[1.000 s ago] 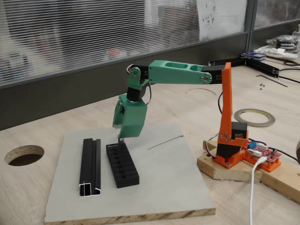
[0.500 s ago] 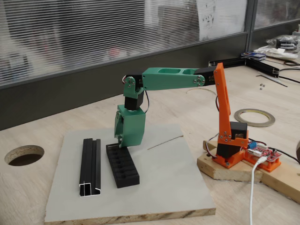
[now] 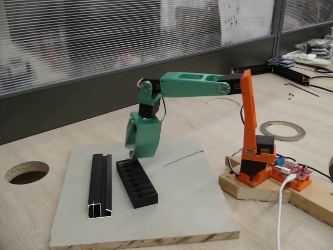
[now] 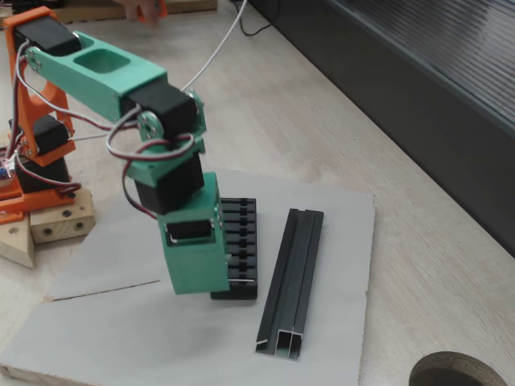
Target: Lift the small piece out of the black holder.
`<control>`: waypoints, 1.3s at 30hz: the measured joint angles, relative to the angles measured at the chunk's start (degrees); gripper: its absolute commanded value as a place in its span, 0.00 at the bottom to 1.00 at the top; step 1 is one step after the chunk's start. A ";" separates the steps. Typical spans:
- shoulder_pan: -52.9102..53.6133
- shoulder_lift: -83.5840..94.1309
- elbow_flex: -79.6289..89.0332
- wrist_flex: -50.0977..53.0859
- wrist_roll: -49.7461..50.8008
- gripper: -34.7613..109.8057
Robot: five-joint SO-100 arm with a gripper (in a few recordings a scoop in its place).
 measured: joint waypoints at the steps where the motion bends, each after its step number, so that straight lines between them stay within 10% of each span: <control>1: 0.00 0.35 0.00 0.09 0.00 0.52; 39: -0.26 0.79 0.35 0.09 -3.43 0.52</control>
